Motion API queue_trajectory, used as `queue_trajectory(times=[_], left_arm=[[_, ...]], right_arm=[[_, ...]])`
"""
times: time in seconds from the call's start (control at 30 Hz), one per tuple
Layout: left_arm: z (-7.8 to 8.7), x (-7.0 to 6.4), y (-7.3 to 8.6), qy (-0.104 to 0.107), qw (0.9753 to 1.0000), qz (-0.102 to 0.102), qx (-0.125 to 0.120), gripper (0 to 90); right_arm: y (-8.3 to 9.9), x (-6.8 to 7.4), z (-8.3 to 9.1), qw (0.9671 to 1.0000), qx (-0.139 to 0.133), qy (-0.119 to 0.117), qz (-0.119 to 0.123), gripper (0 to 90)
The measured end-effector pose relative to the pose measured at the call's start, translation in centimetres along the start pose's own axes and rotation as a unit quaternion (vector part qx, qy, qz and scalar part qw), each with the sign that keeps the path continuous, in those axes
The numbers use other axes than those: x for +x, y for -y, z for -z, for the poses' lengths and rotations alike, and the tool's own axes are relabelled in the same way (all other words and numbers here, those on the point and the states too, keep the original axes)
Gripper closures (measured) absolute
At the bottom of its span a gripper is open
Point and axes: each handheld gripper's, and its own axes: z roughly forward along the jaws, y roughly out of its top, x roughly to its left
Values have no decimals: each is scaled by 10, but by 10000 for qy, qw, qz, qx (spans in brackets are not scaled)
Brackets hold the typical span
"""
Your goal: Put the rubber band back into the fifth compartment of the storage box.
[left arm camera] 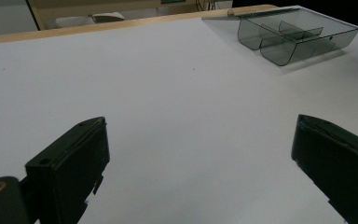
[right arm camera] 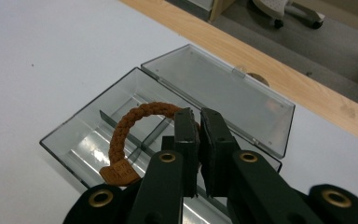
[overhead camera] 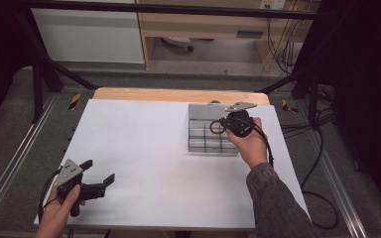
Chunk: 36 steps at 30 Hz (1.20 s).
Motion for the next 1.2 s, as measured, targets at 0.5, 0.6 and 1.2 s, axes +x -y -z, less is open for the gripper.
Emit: queue_trajectory(times=[0.5, 0.6, 1.2], left_arm=[[-1, -1, 0, 41, 10000, -22, 56, 43], [-1, -1, 0, 40, 10000, -24, 55, 43], [-1, -1, 0, 39, 10000, -23, 53, 42]], right_arm=[[13, -2, -12, 9996, 286, 16, 9, 856], [18, -1, -18, 9994, 340, 6, -2, 856], [30, 11, -36, 9980, 630, -39, 83, 855]])
